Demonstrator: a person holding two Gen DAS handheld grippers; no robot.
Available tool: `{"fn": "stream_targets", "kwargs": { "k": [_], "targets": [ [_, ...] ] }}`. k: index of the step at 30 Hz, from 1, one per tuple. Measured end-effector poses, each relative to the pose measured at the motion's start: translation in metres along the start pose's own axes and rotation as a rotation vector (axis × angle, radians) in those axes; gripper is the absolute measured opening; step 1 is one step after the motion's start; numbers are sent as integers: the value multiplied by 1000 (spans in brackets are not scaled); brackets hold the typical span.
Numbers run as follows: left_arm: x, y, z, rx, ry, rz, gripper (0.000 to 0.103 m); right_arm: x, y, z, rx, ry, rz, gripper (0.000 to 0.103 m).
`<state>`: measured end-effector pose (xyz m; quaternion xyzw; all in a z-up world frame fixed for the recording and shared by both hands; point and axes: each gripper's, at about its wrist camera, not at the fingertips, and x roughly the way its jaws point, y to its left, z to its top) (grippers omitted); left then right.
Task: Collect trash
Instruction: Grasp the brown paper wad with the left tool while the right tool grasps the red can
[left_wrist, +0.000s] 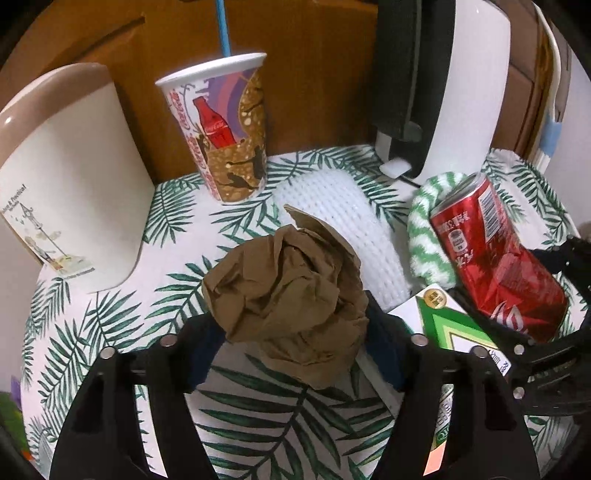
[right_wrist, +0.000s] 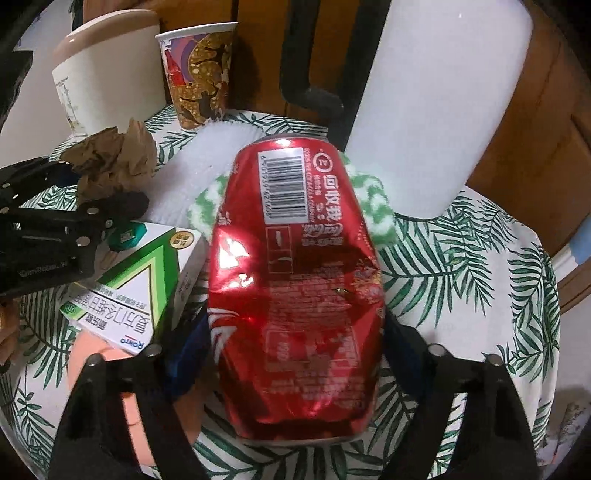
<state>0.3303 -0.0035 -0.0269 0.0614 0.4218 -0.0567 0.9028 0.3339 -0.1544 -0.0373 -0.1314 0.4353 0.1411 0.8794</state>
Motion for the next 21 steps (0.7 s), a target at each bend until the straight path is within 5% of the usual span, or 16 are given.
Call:
{"fn": "stream_targets", "kwargs": {
  "k": [7,11,21],
  "targets": [
    [3,-5,0,-5,-16,-8,73,-2,2,-4,1,-23,-5,82],
    [2,-4,-2,-16,-28,2,54,-8,1,-7,0,-56,2,81],
    [-29,-1,-18,-33,-74,6,53,-47,-15,-31,49,-124,36,81]
  ]
}}
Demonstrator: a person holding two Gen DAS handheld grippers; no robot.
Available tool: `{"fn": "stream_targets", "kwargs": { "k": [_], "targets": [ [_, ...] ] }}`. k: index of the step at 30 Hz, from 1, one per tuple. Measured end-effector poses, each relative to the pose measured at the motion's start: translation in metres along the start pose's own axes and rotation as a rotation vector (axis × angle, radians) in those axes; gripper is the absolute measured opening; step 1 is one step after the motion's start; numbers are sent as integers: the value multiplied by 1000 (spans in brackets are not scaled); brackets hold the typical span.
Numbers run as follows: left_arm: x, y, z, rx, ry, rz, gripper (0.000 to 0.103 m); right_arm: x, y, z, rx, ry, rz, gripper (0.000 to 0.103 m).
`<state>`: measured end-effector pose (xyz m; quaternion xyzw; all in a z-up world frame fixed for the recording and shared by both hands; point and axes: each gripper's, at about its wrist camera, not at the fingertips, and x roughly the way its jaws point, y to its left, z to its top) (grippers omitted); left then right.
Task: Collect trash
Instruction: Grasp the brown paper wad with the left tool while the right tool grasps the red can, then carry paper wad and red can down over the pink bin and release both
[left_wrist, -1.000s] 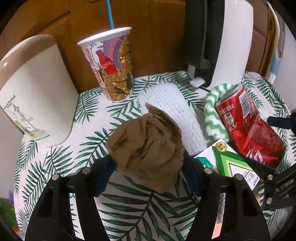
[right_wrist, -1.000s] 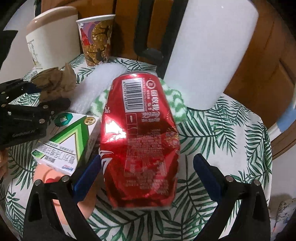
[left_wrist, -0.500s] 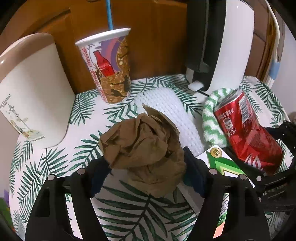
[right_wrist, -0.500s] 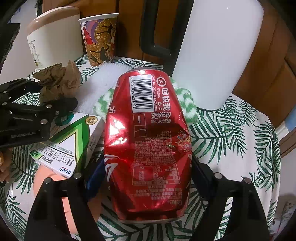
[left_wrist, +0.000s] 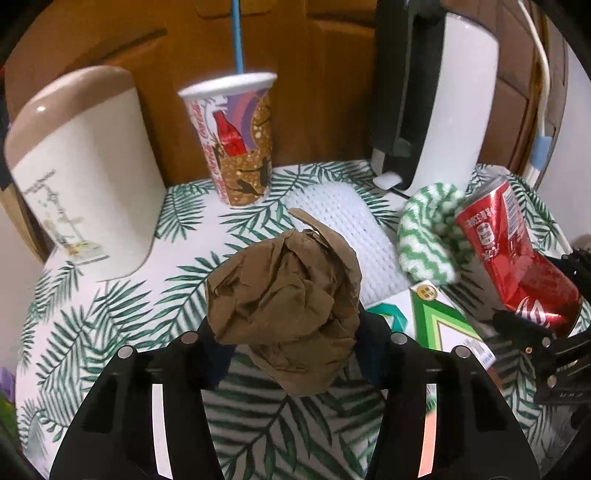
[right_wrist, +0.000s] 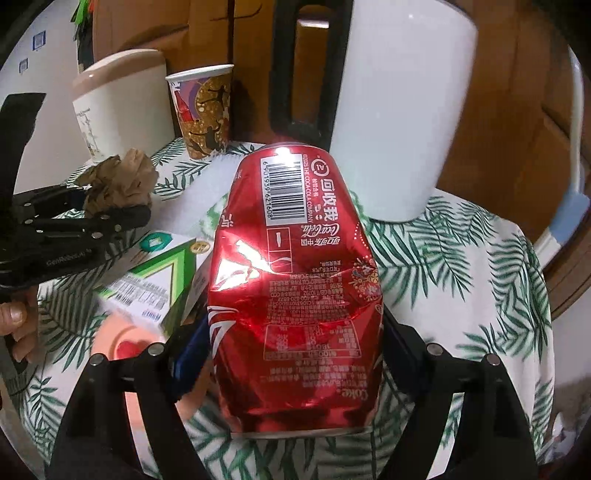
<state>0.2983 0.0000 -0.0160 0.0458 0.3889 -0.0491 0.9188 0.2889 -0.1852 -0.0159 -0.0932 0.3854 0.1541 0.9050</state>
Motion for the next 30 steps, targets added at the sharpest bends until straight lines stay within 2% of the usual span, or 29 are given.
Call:
{"fn": "stream_targets", "kwargs": {
  "k": [7,13,30],
  "targets": [
    [-44,0,-17,7,-37,-1,53,-33,2,-20,20,-24,10,81],
    [-81,-3,-46,11,-40,-15,53,-67,20,-41,19,-50,30,81],
    [-185,-23,-162,56,-42,-45,53,-147,86,-133,7,-82,87,81]
  ]
}}
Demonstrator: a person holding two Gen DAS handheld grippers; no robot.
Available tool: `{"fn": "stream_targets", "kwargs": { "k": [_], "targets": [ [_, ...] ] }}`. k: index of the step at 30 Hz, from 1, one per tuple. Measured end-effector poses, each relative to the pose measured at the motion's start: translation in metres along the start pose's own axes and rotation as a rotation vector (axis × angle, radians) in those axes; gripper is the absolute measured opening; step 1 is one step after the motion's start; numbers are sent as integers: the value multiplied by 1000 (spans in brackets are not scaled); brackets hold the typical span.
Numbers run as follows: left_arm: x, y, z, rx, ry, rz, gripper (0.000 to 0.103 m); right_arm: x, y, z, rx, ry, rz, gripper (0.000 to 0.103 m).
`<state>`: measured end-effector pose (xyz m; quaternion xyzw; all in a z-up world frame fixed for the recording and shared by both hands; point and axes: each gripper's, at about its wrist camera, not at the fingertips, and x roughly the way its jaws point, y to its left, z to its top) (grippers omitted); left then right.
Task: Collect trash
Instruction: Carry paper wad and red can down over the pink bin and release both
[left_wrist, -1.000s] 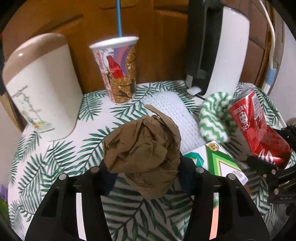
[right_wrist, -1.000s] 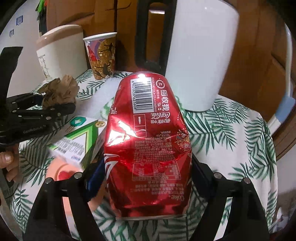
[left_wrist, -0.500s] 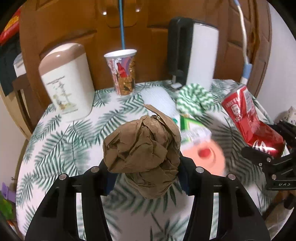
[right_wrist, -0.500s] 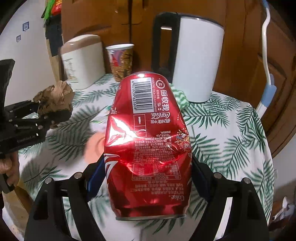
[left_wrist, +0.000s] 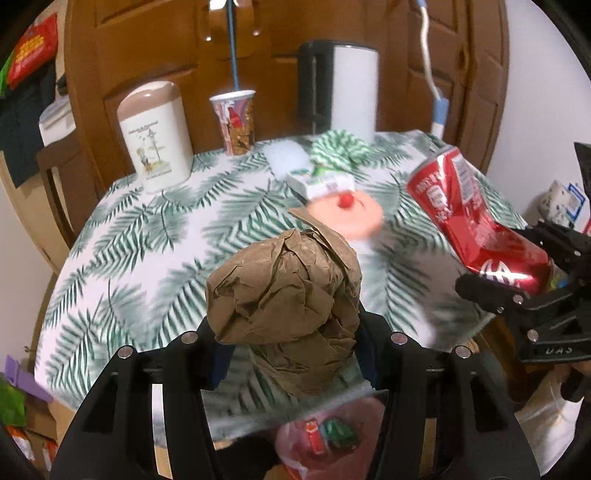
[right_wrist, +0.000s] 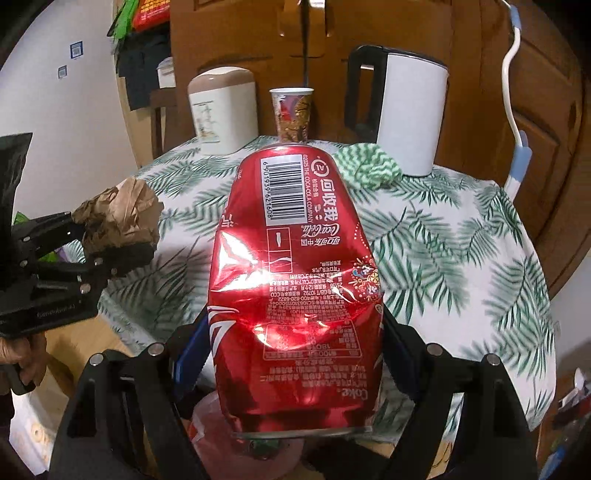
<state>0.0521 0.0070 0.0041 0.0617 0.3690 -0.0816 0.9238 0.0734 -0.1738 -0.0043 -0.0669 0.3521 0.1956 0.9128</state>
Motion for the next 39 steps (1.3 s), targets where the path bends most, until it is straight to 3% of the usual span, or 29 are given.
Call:
{"fn": "stream_targets", "kwargs": {
  "k": [9,17,31,39],
  "targets": [
    [-34,-22,-56,34,19,-19,53,-29,29,-56,1,16,35,81],
    [-26,-36,-116,46,113,-46,54,-22,55,-110,-15,92,77,81],
    [68,-33,-220,21,379,-48,54,69,68,-210,13,332,115,81],
    [132,-26,-262,-3,532,-72,54,133,67,-244,9,476,110,81]
  ]
}}
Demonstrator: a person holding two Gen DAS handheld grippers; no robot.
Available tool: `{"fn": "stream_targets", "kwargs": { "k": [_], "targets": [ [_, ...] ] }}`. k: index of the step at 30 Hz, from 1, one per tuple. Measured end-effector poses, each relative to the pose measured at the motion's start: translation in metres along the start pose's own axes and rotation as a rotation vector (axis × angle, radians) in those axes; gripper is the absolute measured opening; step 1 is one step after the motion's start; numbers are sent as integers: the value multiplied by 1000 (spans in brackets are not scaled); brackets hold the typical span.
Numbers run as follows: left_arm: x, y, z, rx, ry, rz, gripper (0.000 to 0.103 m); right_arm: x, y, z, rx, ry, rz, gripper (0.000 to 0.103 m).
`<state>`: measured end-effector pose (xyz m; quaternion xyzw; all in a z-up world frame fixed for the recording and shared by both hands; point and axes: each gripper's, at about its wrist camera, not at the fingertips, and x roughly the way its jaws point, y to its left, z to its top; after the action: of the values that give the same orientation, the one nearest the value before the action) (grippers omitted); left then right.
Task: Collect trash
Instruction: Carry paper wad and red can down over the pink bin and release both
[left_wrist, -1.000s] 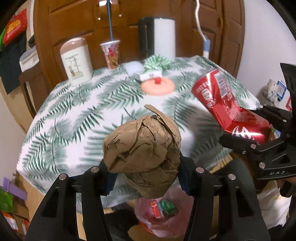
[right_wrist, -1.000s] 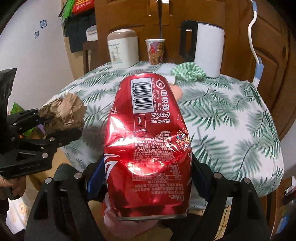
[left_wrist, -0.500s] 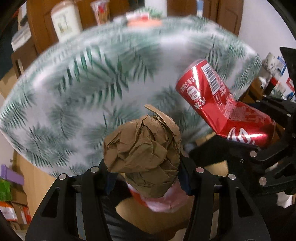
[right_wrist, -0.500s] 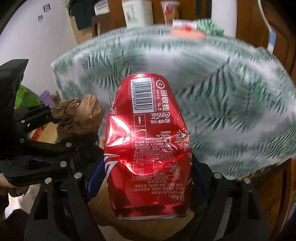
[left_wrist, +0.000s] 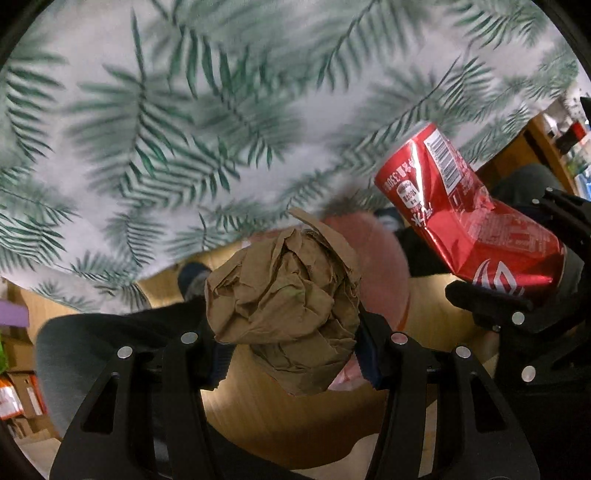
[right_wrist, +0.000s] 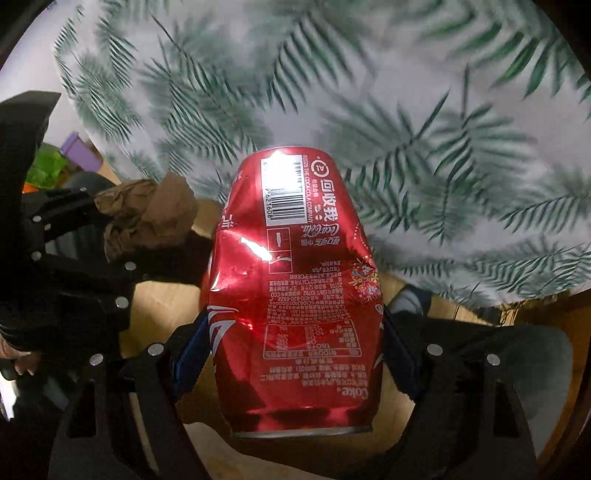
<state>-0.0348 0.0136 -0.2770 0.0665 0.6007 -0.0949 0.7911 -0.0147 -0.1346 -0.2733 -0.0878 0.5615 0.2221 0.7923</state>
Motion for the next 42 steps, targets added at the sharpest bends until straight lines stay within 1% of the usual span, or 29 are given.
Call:
{"fn": "stream_targets", "kwargs": {
  "k": [7,13,19,23,25,26,27,30,32,35,37,42],
  "targets": [
    [50,6,4,3,110,9,54,63,-11,-1,17,125,2,81],
    [95,8,13,-6,197,10,54,108,-17,-1,18,213,-2,81],
    [130,12,15,-14,260,6,55,135,-21,6,24,270,-7,81],
    [147,11,17,-4,292,11,59,153,-22,9,25,302,-11,81],
    [152,11,18,-9,304,5,60,158,-23,9,28,314,-10,81],
    [153,12,18,-9,307,4,65,159,-29,7,29,317,-9,81],
    [153,12,19,-8,304,7,67,161,-29,8,31,320,-8,81],
    [153,12,18,-8,308,2,68,167,-32,8,33,331,-4,81],
    [153,14,17,-11,311,15,70,169,-33,6,30,337,-2,81],
    [150,16,18,-25,308,30,78,174,-30,4,19,346,0,81],
    [148,22,18,-44,302,44,80,176,-29,4,12,350,-3,81],
    [144,33,18,-98,295,68,80,185,-24,3,-1,358,4,81]
  ]
}}
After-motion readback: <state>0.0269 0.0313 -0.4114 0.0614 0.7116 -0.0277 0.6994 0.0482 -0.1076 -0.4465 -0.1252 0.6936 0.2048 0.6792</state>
